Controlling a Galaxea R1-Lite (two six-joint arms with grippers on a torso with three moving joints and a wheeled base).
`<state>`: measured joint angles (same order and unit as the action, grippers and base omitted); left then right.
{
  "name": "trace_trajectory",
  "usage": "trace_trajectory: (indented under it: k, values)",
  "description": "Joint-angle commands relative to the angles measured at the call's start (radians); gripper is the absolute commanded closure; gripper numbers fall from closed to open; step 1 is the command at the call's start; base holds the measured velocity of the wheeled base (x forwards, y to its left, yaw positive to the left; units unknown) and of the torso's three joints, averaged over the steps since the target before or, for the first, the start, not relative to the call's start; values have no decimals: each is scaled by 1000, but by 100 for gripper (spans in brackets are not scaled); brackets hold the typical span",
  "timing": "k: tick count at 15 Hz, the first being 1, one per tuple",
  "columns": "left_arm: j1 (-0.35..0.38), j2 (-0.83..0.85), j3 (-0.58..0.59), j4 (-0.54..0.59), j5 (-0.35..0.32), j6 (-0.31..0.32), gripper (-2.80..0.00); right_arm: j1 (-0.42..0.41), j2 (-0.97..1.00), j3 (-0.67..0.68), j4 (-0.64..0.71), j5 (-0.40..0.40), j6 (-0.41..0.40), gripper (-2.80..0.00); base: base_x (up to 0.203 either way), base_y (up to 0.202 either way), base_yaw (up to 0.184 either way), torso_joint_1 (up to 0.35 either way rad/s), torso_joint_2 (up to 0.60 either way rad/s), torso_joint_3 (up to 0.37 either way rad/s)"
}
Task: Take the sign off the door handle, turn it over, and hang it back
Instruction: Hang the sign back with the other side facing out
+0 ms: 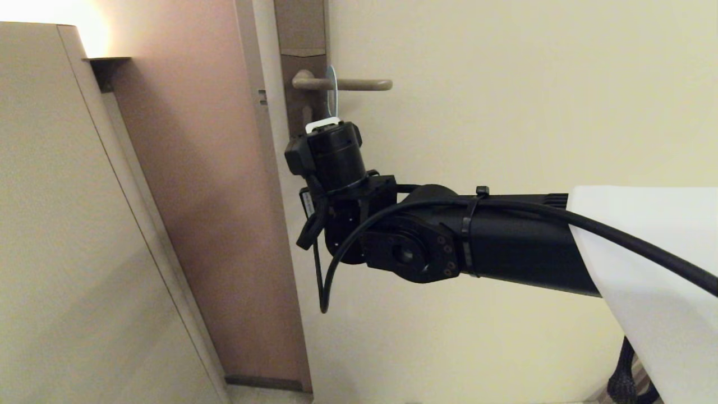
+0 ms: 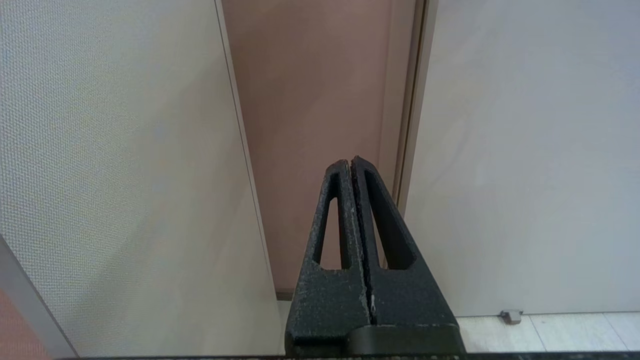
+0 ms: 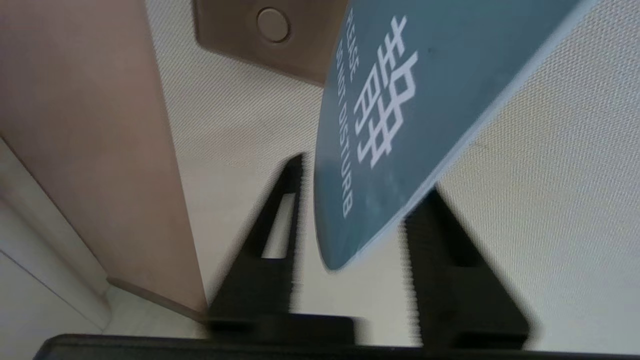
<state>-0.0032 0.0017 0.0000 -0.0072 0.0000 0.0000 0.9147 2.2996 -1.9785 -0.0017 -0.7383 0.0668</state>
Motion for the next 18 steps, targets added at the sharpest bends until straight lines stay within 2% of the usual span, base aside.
trace_trajectory:
  k: [1,6,10,18]
  values:
    - [0,0,0,0,0,0,0,4,-2,3,0,-4,5,-280,0,0,0,0,0,0]
    - [0,0,0,0,0,0,0,5,-42,33,6,-2,23,-280,0,0,0,0,0,0]
    - [0,0,0,0,0,0,0,3,-107,48,8,40,22,-280,0,0,0,0,0,0]
    - [0,0,0,0,0,0,0,0,-202,142,6,56,22,-280,0,0,0,0,0,0]
